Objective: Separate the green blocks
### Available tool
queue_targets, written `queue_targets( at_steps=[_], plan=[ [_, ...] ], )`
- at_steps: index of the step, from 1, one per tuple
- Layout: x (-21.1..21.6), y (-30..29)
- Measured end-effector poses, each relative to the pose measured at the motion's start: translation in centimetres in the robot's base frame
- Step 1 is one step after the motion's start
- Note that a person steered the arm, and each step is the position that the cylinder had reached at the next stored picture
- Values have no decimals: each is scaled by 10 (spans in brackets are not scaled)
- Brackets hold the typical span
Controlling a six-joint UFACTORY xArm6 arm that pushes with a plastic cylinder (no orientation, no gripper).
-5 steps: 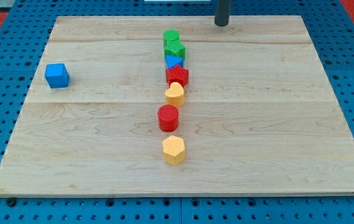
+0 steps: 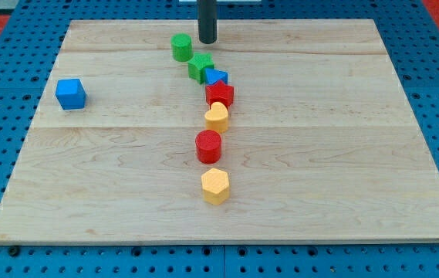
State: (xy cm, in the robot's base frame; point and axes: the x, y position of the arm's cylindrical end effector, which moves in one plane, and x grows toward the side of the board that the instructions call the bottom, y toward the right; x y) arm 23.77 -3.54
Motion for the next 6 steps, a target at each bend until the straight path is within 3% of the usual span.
queue_targets(
  at_steps=[2, 4, 5, 6],
  plan=[
    [26, -128],
    [-11, -99],
    [9, -90],
    [9, -18]
  ],
)
